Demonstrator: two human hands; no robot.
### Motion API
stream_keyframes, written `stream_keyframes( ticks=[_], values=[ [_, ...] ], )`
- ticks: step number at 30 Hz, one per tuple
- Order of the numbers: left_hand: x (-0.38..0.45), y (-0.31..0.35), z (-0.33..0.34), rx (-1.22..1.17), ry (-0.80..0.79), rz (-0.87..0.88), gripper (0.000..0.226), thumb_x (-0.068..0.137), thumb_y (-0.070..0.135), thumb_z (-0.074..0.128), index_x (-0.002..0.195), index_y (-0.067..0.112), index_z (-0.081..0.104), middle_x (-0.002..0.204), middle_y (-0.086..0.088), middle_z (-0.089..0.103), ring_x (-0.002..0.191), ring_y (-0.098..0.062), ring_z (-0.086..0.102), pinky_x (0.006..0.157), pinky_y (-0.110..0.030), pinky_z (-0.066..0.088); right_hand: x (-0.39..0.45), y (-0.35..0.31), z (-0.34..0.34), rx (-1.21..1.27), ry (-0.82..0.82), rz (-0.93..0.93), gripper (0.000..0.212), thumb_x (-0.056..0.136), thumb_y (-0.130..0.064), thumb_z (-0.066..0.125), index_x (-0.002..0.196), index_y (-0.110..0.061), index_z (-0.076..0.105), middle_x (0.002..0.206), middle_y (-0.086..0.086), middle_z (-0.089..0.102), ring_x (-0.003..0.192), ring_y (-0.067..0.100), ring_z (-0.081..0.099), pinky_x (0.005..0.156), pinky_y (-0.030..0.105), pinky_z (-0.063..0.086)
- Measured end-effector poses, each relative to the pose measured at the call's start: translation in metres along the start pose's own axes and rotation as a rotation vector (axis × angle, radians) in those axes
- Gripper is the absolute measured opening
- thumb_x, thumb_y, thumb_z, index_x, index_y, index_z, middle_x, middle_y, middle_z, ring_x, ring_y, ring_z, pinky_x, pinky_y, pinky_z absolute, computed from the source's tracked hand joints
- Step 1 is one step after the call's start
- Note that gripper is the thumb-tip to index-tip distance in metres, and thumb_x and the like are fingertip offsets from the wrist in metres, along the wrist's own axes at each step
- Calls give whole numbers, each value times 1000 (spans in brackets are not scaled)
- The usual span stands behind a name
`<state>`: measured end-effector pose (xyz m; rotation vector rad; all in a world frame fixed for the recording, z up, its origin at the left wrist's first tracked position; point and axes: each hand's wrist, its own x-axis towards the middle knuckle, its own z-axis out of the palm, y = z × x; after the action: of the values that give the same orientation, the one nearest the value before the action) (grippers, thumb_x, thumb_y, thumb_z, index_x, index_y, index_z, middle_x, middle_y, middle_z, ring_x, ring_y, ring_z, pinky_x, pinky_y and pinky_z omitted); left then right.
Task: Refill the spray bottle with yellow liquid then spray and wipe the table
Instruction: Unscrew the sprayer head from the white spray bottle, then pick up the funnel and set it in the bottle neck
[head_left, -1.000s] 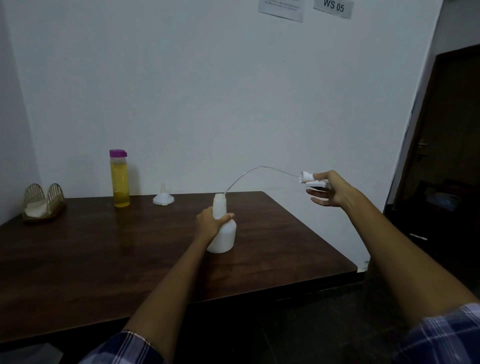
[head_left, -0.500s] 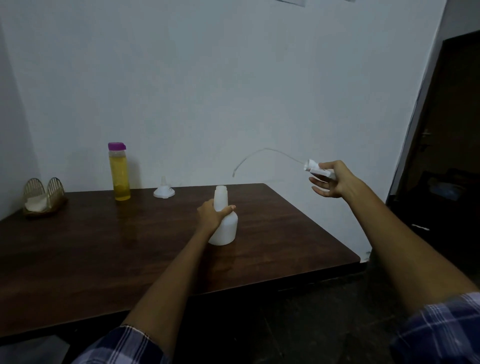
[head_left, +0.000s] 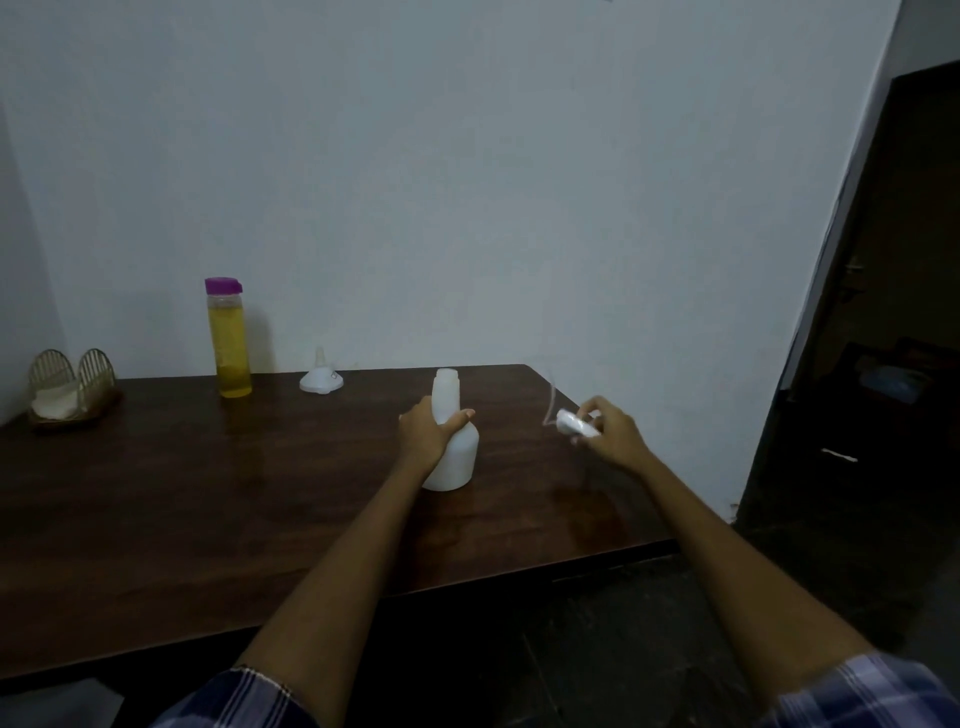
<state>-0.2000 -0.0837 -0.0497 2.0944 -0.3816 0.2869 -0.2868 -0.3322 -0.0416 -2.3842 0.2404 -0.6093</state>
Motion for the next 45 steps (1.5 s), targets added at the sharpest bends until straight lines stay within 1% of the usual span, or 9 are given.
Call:
stream_keyframes(
  ticks=[5,8,15,19,24,29,33,39,45],
  values=[
    [-1,-2,0,-12,4,2,51,82,44,65,107,0,57,108,-14,61,103,-28,57,80,-33,44,-6,8,11,-246,-259,-7,32,76,-23,75,101,-12,58,106,6,61,96,23,57,83,34,48],
    [-1,-2,1,-17,7,-2,51,82,44,66,106,-1,57,108,-15,61,102,-28,58,72,-27,38,-8,8,3,-282,-294,5,29,79,-28,72,98,-10,59,107,8,63,94,22,58,79,29,46],
    [-2,1,-2,-38,5,-16,52,82,41,67,111,-1,56,113,-16,61,106,-29,57,75,-29,41,-16,0,-7,-313,-333,4,24,76,-16,74,96,-10,63,110,8,65,98,21,57,78,26,43],
    [-6,3,-4,-46,-8,-21,52,82,41,67,110,-1,57,113,-15,61,106,-28,57,75,-29,41,-18,-8,-8,-336,-348,9,33,75,-25,76,101,-11,62,111,3,63,98,18,56,69,22,41],
    [-10,6,-8,-8,-45,-14,57,81,47,65,110,-1,55,111,-15,60,106,-29,56,91,-40,46,-13,-44,0,-217,-152,-71,31,81,-37,70,97,-12,63,101,3,67,95,20,61,93,40,45],
    [-13,-4,-37,-71,-16,-57,69,81,55,61,126,4,49,131,-12,54,122,-28,50,108,-48,35,1,-132,17,-25,235,-376,25,89,-31,62,96,-8,65,98,4,70,96,20,63,95,46,43],
    [-13,-39,-84,26,-14,-141,61,84,54,57,121,6,54,121,-12,59,108,-24,57,93,-37,48,5,-210,48,78,297,-573,23,90,-27,60,98,-6,65,98,6,69,95,21,62,95,46,43],
    [-6,-111,-168,347,-12,-272,22,90,25,59,104,8,59,106,-10,62,97,-20,60,90,-37,52,12,-276,141,74,100,-695,23,89,-26,60,99,-6,64,96,6,69,91,21,62,91,42,44],
    [39,-165,-226,624,-43,-390,32,91,26,57,113,3,55,116,-15,59,108,-27,57,92,-37,50,55,-269,248,190,-170,-282,37,86,-30,66,112,-6,56,112,11,65,107,26,61,94,43,47]
  ],
)
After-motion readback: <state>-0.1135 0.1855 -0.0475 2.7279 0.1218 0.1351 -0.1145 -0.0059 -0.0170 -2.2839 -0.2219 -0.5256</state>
